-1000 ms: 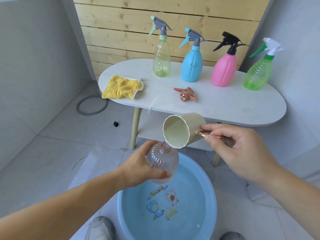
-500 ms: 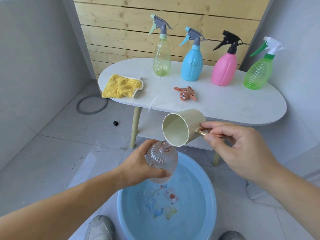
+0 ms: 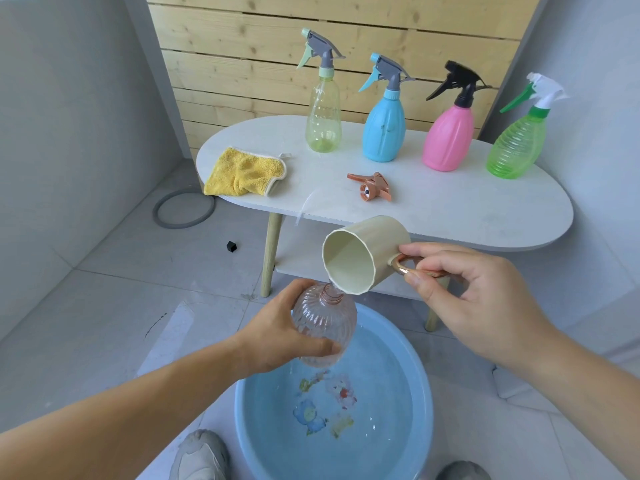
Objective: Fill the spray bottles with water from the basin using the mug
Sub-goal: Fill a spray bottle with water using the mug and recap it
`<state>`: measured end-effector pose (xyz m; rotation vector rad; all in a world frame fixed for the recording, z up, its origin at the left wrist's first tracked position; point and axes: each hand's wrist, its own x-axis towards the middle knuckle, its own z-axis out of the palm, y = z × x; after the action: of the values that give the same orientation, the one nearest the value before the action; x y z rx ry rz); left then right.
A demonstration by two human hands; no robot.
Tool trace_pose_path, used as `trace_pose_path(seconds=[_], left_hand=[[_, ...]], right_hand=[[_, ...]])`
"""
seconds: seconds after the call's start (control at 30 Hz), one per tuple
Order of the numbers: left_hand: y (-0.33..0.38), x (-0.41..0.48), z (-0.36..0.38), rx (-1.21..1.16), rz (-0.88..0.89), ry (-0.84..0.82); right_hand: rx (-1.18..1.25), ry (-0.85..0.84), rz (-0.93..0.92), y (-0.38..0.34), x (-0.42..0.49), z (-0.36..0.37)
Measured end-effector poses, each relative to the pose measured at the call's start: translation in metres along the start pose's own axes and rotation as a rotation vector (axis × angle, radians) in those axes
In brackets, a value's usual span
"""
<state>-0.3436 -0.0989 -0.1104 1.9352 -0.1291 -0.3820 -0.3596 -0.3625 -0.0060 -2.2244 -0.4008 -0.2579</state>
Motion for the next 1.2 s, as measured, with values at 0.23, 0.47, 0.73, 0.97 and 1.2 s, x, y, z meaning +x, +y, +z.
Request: trace_pose_path(seconds=[0.23,0.47,0.73,0.97,1.2], left_hand=[[0.001,-0.001,0.000,0.005,0.004,-0.008],[-0.002,0.000,0.000,0.017,0.000,0.004],[-0.001,-0.001,-0.001,0.027,0.009,0.002],[-0.004,-0.001,-0.002,0.030,0.008,0.006],[-0.006,-0.001,-0.001,0.017,-0.003,0.007]], right_hand=[[-0.042,0.001,-0.032,0.000,0.000,0.000],[-0.062,-0.001,-0.043,0.000,0.000,0.000],[0.165,-0.009,0.102,0.005,0.003,0.003],[0.226,-0.008,0.381,0.047,0.004,0.006],[-0.029,-0.175,0.480,0.096,-0.011,0.040]])
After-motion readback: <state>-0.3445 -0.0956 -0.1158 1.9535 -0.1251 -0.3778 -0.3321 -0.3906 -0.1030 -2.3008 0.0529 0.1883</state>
